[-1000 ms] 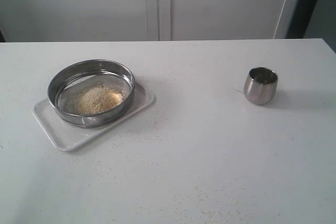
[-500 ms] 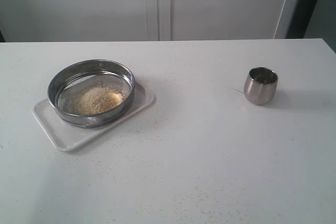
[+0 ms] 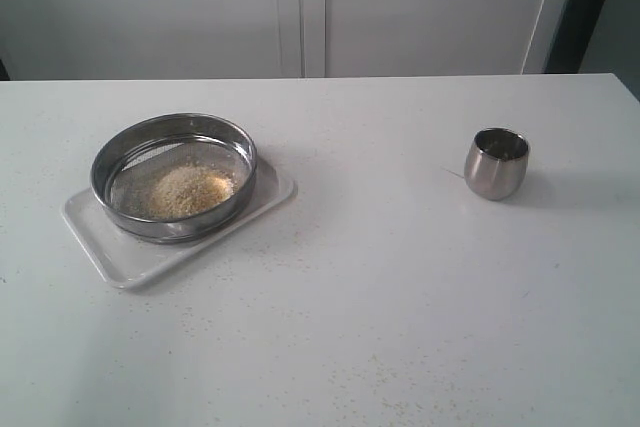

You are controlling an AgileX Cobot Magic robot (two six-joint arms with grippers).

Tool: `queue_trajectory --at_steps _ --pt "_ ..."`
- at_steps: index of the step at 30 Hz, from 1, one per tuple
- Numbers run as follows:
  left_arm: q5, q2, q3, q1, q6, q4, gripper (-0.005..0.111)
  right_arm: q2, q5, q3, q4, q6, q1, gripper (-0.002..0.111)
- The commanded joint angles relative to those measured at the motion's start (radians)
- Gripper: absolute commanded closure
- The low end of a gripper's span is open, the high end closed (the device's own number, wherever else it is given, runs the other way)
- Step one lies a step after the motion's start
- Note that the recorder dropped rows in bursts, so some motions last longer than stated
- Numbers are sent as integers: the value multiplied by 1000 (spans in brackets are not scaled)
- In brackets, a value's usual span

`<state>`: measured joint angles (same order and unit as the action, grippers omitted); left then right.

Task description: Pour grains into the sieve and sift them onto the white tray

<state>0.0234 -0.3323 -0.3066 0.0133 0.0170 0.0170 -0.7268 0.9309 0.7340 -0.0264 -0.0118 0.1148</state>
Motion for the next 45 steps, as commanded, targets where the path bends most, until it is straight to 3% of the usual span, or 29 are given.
queue_trajectory --at_steps 1,15,45 --pt "-35 -11 -7 1 28 10 107 6 -4 -7 -3 1 -5 108" --pt "-42 -317 -154 1 58 10 107 6 -6 -7 -3 -13 -5 108" --pt "341 -1013 -703 1 58 12 107 6 -6 -7 -3 -13 -5 108"
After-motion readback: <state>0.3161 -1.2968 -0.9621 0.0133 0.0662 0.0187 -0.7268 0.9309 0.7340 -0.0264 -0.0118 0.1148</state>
